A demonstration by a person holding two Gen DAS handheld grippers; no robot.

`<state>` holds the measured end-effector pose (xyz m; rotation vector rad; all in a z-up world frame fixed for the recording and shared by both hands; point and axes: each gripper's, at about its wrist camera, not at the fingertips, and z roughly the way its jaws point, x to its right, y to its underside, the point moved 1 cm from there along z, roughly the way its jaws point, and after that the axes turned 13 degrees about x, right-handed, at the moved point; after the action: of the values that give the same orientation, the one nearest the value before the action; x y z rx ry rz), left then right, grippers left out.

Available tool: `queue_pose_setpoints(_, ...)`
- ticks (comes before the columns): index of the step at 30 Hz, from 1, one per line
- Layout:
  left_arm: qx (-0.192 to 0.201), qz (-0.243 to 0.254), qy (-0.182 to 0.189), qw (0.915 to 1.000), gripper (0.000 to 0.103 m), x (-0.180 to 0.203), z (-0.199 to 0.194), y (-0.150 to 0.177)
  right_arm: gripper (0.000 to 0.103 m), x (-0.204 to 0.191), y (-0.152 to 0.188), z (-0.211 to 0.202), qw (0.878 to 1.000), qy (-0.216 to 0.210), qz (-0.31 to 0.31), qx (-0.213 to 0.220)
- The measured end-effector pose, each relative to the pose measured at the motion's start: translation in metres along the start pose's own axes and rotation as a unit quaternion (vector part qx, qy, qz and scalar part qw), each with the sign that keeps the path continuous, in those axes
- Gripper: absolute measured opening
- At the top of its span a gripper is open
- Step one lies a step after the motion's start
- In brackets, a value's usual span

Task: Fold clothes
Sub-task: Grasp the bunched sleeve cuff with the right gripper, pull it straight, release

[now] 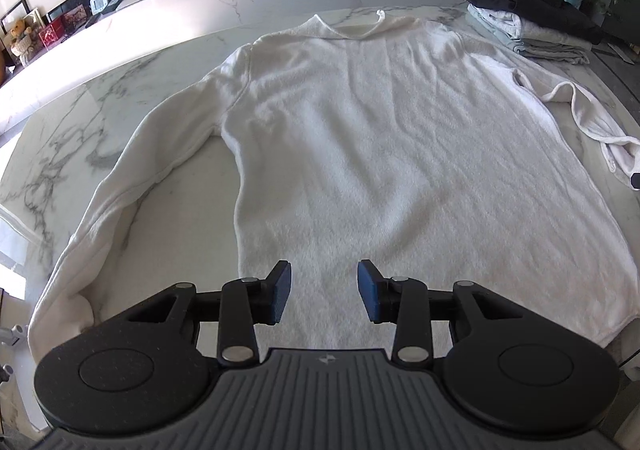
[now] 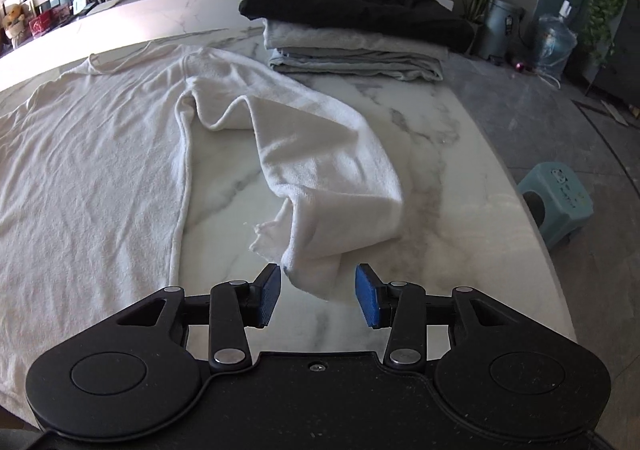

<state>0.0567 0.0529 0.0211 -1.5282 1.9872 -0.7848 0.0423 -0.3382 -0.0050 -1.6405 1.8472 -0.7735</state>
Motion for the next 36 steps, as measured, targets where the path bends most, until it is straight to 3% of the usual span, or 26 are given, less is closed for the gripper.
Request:
queue_pose_setpoints(4,0.02,-0.003,0.012,0.9997,0.035,0.002,0.014,0.008,0.038,0.0,0.001,0.01,1.0,0.003,0.012,-0.005)
queue_pose_setpoints(9,0.027,0.006,0.008,0.9996,0.035,0.001,0.022,0.017,0.012,-0.002,-0.001,0.013,1.0,0.015,-0.004,-0.006)
queue_pose_setpoints(18,0.024,0.0,0.003,0.9997,0.036,-0.002,0.024,0.023,0.009,0.018,-0.016,0.0,0.998,0.042,-0.055,-0.012)
queue_pose_setpoints(28,0.024,-0.025,0.003,0.9994,0.037,-0.007,0.024,0.025,0.009,0.061,-0.053,-0.054,0.991,0.091,-0.091,0.04)
queue_pose_setpoints(34,0.024,-0.027,0.001,0.9993,0.037,-0.007,0.024,0.025,0.009,0.053,-0.026,-0.035,0.99,0.063,-0.124,-0.02)
queue_pose_setpoints(36,0.025,-0.027,0.001,0.9993,0.037,-0.006,0.024,0.025,0.011,0.049,-0.017,-0.03,0.992,0.032,-0.117,-0.039)
